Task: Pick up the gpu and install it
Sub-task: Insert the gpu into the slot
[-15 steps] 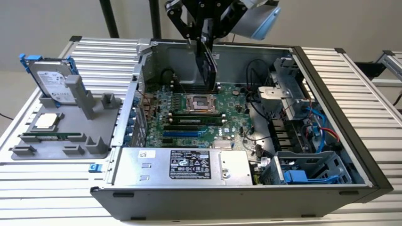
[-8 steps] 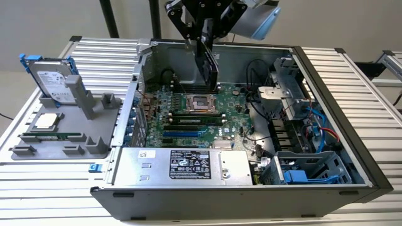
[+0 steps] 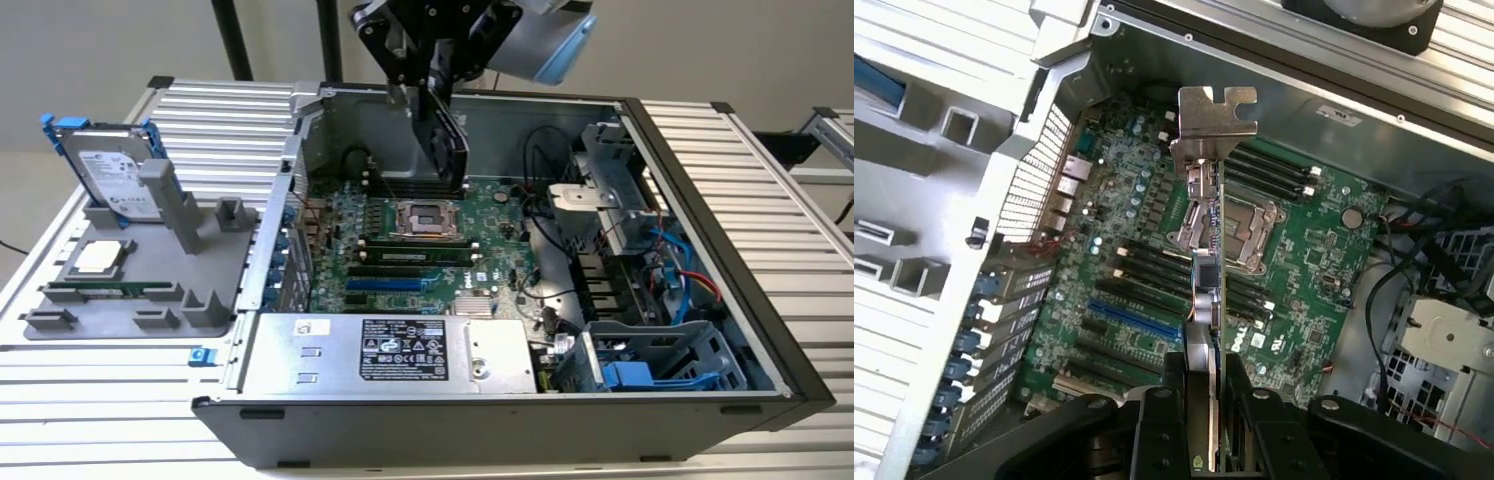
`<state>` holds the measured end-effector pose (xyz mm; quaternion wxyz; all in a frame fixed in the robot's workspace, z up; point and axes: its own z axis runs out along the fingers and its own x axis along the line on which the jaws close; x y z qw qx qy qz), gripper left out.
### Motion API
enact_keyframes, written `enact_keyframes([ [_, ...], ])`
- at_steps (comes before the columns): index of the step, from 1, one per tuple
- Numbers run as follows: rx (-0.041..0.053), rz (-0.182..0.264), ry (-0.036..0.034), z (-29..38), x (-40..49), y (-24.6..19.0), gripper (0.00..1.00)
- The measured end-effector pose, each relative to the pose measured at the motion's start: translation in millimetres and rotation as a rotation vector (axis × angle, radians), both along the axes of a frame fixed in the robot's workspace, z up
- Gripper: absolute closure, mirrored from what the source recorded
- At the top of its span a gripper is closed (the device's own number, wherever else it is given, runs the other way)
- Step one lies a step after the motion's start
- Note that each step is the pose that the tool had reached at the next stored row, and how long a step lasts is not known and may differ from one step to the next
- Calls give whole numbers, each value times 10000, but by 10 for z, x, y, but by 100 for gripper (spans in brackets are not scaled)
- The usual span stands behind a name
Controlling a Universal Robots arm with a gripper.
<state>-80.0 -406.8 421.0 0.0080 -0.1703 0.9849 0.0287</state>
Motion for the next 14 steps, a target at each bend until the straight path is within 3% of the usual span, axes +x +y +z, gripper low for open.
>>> enact_keyframes([
  [14, 0, 1144, 0, 0, 0, 0, 100],
])
